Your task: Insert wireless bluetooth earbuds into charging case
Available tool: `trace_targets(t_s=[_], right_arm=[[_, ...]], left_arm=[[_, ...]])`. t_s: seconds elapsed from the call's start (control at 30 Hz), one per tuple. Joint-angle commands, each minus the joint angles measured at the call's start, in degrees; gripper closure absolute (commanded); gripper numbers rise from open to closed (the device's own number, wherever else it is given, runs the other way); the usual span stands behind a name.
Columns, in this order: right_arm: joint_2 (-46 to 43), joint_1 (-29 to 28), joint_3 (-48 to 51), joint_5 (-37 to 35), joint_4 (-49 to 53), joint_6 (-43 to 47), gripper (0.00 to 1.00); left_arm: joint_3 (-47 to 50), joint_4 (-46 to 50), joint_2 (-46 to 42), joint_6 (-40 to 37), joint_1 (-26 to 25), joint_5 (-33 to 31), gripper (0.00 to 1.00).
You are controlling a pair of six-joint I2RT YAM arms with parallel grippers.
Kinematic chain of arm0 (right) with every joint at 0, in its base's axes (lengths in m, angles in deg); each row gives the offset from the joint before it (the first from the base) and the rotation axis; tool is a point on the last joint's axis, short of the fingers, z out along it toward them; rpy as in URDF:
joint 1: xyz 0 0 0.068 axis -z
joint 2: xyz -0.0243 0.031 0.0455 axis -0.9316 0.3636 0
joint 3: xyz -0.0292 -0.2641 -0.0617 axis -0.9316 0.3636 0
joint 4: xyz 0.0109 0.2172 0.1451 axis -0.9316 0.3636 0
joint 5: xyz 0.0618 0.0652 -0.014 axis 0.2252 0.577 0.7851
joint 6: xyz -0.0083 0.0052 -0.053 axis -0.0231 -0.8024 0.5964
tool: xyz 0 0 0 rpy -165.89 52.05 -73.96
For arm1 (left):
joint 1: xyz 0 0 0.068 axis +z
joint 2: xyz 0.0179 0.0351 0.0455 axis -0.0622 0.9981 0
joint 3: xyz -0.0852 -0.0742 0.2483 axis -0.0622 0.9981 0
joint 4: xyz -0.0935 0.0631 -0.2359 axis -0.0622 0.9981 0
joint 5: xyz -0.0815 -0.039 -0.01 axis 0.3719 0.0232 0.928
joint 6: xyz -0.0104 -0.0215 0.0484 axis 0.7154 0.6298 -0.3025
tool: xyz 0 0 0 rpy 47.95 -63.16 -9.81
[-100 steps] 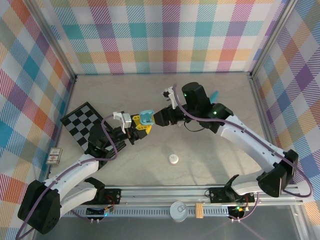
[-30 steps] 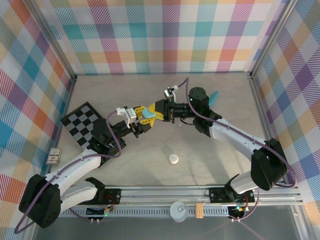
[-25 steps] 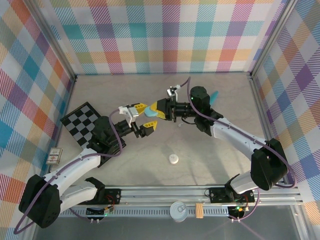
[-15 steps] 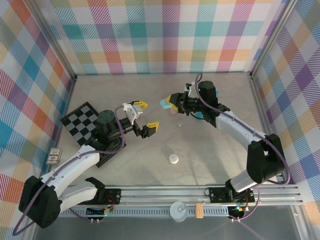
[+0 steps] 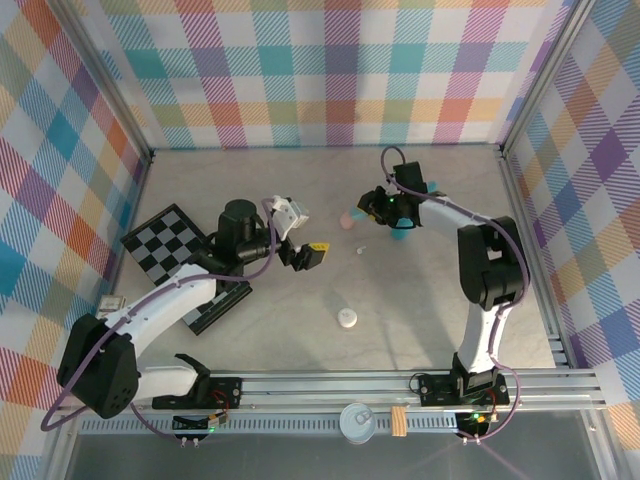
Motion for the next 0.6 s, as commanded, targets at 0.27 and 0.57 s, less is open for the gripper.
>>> trace_targets(t_s=[0.27,0.57], right_arm=[[7.2,-0.1,-6.0,-8.4,3.6,4.8,0.83],[7.8,-0.1,-7.9,-10.2,6.2,6.6,0.57]], left_arm=[[2.2,1.7,-4.9,0.3,-0.8,0.2,0.00],[2.6,-0.8,-3.7,2.0,-0.9,0.1,0.00]])
